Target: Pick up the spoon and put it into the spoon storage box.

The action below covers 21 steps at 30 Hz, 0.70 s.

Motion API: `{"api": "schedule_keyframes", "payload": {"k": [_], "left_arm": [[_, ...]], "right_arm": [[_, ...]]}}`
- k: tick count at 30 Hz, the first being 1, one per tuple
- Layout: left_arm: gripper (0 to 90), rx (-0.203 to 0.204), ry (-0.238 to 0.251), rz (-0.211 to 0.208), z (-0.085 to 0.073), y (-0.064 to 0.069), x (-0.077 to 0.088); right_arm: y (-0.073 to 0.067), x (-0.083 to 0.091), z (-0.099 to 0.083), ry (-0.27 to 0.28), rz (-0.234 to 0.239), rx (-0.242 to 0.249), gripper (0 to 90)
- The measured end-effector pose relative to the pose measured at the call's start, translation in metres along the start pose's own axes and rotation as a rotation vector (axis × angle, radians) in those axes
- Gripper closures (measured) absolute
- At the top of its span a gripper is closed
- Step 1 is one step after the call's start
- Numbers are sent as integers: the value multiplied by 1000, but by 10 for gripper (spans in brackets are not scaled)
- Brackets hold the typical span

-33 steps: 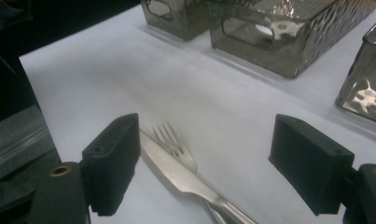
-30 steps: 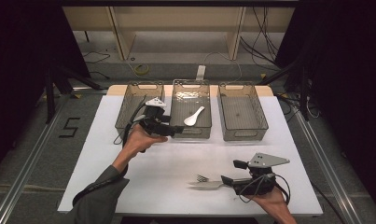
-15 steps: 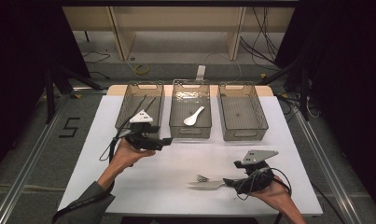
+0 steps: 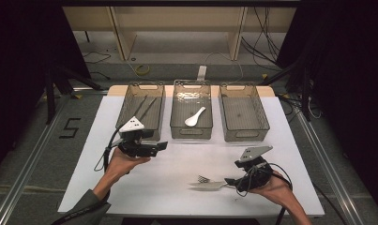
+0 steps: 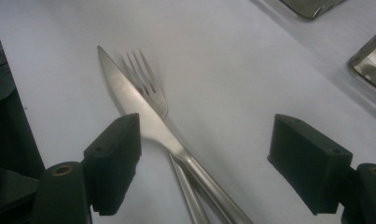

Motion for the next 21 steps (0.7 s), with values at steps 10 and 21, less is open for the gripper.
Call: {"api": "schedule_keyframes", "payload": {"k": [10,21], "left_arm": [[200,-13,1,1,-10,6,7],[196,-42,11,20,-17,13,17]], "right_arm": [[7,-1,4,-55,-8,15,261],[12,0,7,-111,-16,39,273]]}}
Point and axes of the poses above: each handheld gripper's, and its own axes: x roughly backward along the jaws, z roughly out of its top, y roughly to its right, the point moved 1 cm from there along -x, roughly forward along the jaws, and after that the axes turned 11 degrees about -y, right-handed, at the moved point
